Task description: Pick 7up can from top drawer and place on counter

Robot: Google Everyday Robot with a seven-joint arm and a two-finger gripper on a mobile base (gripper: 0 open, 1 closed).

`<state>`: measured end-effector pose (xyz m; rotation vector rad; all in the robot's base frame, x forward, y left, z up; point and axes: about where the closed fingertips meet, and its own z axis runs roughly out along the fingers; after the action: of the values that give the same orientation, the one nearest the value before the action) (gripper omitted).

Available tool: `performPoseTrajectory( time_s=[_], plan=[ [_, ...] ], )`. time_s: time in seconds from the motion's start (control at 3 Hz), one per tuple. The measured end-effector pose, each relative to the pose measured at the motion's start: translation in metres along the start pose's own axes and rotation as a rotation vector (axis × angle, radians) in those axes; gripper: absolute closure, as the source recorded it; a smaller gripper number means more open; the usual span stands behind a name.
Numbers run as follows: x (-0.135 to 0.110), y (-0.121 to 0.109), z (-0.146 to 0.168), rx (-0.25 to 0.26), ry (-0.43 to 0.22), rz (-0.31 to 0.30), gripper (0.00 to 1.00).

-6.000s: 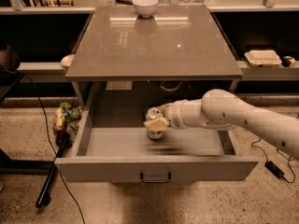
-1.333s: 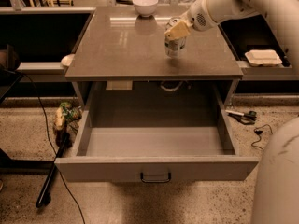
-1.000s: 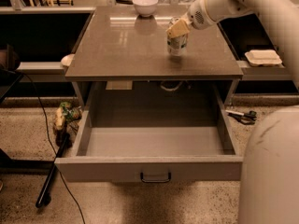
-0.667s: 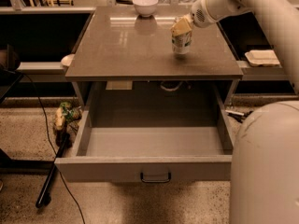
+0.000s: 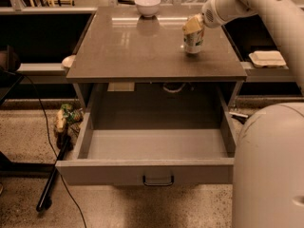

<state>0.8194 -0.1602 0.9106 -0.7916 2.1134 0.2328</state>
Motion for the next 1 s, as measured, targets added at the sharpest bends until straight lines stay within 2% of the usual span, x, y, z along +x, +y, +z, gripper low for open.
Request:
performPoseTrajectory(
  time_s=[0.33,1.0],
  plan=[
    [0.008,-0.016,-0.002,0.038,-0.02,0.047,0.61],
    [0.02,-0.03,-0.009,0.078,-0.039,0.091,0.16]
  ],
)
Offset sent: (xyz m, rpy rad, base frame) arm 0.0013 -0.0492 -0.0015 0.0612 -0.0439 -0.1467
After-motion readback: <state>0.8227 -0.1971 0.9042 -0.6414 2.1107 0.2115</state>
